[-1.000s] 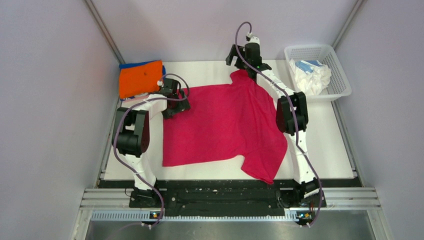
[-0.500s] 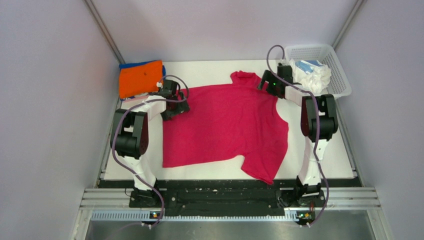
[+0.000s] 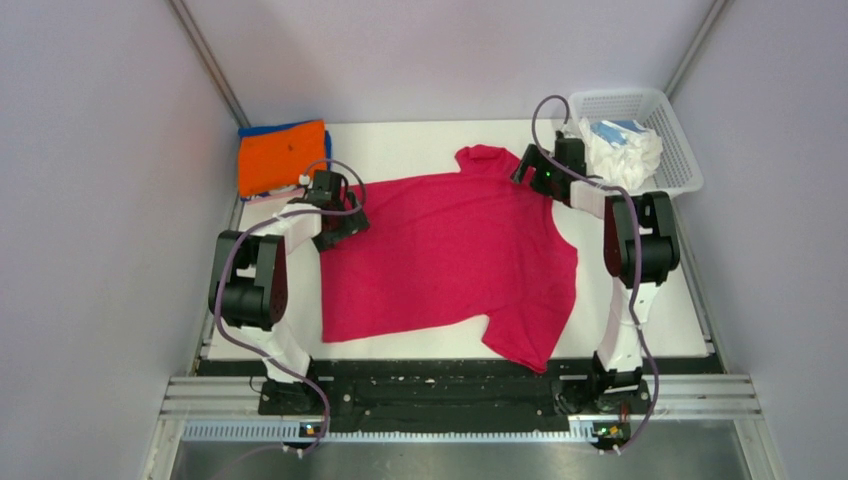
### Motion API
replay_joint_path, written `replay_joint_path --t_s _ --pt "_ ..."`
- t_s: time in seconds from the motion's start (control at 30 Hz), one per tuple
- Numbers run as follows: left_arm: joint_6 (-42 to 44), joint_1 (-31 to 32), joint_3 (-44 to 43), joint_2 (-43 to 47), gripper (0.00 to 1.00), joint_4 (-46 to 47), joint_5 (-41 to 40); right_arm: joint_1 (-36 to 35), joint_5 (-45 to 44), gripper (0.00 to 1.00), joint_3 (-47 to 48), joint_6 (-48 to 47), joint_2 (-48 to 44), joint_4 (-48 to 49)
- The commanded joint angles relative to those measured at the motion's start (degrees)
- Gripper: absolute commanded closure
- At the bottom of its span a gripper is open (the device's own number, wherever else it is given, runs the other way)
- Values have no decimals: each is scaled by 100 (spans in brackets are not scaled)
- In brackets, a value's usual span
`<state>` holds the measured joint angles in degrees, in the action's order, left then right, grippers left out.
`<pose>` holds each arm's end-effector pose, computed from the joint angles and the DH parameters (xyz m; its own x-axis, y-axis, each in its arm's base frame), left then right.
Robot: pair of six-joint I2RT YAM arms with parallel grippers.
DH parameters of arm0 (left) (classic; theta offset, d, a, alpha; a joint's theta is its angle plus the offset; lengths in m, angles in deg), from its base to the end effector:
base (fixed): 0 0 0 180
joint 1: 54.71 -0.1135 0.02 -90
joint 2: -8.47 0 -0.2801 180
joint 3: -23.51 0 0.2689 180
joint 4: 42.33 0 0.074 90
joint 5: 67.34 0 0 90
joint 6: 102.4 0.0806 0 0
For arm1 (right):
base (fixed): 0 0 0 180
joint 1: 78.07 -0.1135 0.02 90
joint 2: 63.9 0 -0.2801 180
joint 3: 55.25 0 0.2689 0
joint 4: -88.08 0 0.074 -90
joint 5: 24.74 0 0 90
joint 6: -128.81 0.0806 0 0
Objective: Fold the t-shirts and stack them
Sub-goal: Flatten out the tshirt
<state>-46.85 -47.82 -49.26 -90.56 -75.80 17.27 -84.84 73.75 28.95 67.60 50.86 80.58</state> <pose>0.3810 -0.0384 0.1379 -0.7480 -0.4769 -0.4616 -0.4253 0.8783 -0.2182 0.4851 0.0696 0.1364 -0.6483 0.4027 -0.6462 0.0915 0.8837 0.4590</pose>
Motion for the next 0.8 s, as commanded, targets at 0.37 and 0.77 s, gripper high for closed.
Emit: replay_joint_path --t_s 0.37,0.77 --pt "151 -66 -590 704 1 -596 664 -318 -982 1 -761 -477 -1980 -685" --pt "238 -74 -1922 -823 1 -479 754 -1201 67 1 1481 -515 442 -753"
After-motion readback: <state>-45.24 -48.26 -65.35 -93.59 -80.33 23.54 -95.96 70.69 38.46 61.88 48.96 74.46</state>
